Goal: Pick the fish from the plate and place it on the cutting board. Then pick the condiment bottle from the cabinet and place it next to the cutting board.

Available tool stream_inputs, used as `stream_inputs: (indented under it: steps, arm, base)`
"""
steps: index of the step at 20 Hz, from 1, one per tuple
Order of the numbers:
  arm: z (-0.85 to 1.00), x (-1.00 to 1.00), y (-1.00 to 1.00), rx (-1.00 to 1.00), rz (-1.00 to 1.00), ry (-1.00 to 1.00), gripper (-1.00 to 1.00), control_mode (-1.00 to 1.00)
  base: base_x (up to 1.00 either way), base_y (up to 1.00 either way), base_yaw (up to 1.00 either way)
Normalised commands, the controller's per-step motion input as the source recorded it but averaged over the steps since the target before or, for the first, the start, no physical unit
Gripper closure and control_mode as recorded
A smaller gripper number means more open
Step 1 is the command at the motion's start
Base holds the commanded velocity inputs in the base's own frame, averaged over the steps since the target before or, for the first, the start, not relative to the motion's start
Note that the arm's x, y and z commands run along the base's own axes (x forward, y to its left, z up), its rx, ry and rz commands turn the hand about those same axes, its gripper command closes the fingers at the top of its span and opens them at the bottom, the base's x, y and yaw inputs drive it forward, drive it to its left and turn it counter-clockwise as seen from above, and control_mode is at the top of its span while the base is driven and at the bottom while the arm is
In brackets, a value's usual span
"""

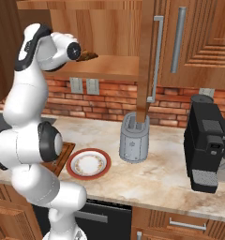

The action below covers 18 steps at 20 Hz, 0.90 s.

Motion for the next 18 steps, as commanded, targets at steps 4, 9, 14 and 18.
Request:
stream_inputs:
  steps: [4,9,14,18]
  arm:
    - [0.00,-0.15,0.00,-0.02,0.00,-0.01,1.00,-1.00]
    - [0.00,-0.17,0.00,-0.01,0.00,0.00,1.00,-1.00]
    - [0.00,-0.23,-0.05,-0.01,0.00,0.00,1.00,-1.00]
    - [0.00,-0.29,-0.08,-0.02,0.00,0.00,1.00,-1.00]
  base:
    - [0.00,0.00,0.00]
    - [0.00,0.00,0.00]
    - [0.00,0.00,0.00]
    - [0.00,0.00,0.00]
